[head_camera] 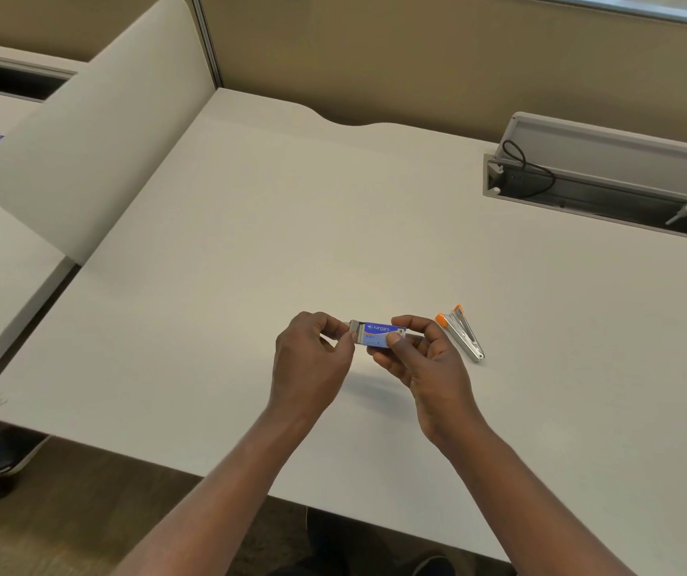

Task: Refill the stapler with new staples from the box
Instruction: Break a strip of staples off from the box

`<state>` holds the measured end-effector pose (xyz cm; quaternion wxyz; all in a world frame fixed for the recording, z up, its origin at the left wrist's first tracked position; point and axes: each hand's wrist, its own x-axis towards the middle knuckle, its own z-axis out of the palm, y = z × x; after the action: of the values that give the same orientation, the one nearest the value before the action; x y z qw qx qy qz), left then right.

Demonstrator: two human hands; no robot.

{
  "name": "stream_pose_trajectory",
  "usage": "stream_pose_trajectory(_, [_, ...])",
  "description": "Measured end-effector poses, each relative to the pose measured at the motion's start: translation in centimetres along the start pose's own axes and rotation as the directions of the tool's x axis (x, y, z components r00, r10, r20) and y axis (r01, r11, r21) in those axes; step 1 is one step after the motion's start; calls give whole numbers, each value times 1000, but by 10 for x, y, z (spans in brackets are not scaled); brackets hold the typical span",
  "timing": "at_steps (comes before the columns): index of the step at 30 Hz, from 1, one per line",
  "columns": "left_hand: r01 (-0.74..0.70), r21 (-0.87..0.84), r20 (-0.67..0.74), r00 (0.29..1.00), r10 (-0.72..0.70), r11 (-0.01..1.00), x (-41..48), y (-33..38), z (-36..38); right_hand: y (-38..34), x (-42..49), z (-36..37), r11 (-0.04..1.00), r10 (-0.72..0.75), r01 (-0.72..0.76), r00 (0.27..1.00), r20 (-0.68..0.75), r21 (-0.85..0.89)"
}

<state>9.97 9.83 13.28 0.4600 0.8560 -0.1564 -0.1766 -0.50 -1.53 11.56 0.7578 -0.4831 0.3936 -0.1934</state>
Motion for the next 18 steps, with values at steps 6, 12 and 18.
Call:
stream_pose_trajectory(6, [42,-81,-1,999,-42,996,-2,-1,-2,0,-1,0,1000,1,-1,1000,-7,6])
stream_pose_trajectory(12, [18,-162,-51,998,-26,987,-3,-1,-4,1,-1,0,1000,11,-11,1000,-6,12])
stream_pose_trajectory(18, [-93,-173,-23,996,91,981,-5,2,-8,1,0,0,1000,16,-16,1000,-8,13])
